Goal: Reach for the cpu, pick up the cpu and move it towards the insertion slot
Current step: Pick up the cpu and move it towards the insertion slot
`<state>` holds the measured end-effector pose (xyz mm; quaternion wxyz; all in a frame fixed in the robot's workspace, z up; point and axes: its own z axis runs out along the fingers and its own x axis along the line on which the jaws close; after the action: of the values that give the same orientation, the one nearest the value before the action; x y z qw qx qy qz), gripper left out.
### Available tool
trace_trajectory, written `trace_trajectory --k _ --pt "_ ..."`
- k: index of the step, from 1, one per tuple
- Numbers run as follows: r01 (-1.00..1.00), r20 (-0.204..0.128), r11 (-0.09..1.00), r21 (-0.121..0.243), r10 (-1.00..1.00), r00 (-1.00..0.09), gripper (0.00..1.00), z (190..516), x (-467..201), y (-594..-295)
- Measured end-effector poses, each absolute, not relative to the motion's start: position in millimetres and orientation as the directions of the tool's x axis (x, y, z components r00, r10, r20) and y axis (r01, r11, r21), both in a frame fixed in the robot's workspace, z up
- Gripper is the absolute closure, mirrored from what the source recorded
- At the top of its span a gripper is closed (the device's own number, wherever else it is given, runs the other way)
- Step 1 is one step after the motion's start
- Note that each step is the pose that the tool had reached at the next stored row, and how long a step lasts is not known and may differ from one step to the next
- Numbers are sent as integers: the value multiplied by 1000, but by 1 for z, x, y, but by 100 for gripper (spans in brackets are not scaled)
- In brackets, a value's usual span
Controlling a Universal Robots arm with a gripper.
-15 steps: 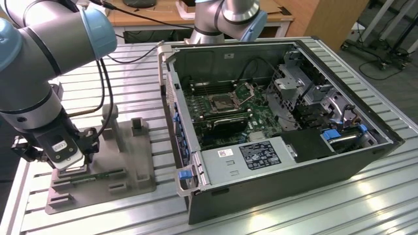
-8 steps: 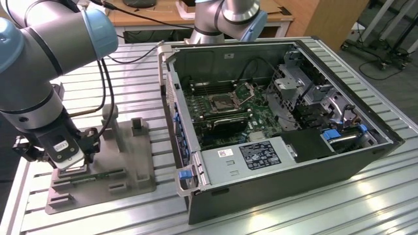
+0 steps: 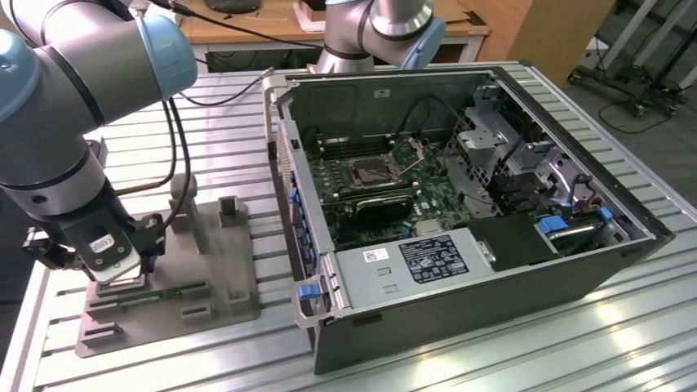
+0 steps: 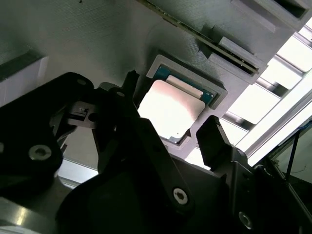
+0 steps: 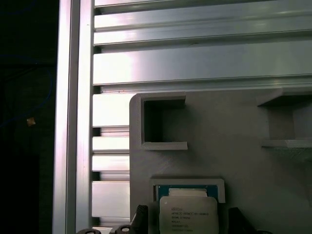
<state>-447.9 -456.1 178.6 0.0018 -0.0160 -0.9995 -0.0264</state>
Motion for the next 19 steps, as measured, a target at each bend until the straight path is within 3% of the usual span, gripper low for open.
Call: trace_trajectory --k 2,3,16,18,19 --pt "32 4 998 53 32 -999 23 179 -448 -456" --pt "32 4 998 53 32 -999 30 179 -448 -456" --pt "32 4 998 53 32 -999 30 178 -448 -456" --pt "32 4 998 53 32 -999 45 178 -447 -456" --pt "32 4 998 53 32 -999 45 178 -447 -456"
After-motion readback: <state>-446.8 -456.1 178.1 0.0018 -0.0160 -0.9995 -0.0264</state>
